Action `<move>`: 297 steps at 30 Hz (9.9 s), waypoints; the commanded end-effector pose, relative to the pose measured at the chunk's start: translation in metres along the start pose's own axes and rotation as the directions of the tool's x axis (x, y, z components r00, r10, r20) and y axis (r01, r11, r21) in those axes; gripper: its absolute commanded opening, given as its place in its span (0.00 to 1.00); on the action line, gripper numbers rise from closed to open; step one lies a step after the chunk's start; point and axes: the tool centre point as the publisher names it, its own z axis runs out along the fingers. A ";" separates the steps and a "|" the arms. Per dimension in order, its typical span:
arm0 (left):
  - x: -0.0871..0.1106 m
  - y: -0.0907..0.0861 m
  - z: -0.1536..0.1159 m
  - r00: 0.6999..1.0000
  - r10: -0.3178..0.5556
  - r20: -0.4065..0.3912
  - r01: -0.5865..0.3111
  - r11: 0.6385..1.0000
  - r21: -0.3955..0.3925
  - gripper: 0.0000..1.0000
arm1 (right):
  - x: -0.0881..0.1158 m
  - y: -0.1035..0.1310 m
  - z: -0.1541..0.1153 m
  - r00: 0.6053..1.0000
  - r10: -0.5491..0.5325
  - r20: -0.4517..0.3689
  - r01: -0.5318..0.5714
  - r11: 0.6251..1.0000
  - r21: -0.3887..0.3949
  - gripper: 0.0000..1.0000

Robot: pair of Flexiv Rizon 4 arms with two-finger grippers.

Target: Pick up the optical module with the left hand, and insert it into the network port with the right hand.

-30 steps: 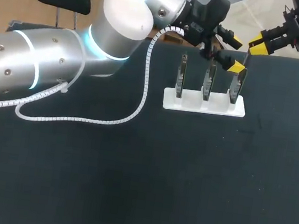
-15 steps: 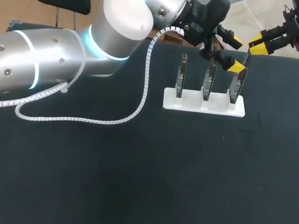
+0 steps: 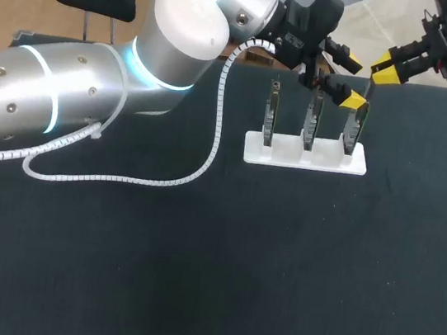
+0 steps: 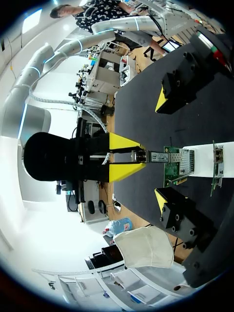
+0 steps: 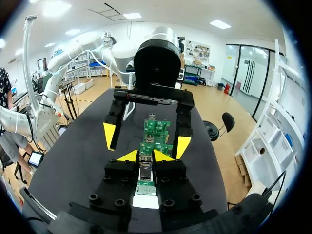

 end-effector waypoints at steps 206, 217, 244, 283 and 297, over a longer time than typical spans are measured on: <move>0.001 -0.002 0.000 1.000 0.001 0.001 -0.001 1.000 -0.004 1.00 | 0.009 -0.007 0.010 0.994 0.090 0.061 -0.094 0.994 0.062 0.00; 0.001 -0.002 0.000 1.000 0.001 0.001 -0.001 1.000 -0.004 1.00 | 0.015 -0.006 0.014 0.993 0.104 0.056 -0.107 0.993 0.052 0.00; 0.001 -0.002 0.000 1.000 0.001 0.001 -0.001 1.000 -0.004 1.00 | 0.031 -0.004 0.025 0.989 0.141 0.045 -0.142 0.990 0.018 0.00; 0.001 -0.002 0.000 1.000 0.001 0.001 -0.001 1.000 -0.004 1.00 | 0.016 -0.007 0.014 0.989 0.120 0.089 -0.128 0.989 0.080 0.00; 0.001 -0.002 0.000 1.000 0.001 0.001 -0.001 1.000 -0.004 1.00 | 0.002 -0.002 -0.011 0.992 0.087 0.088 -0.099 0.983 0.154 0.00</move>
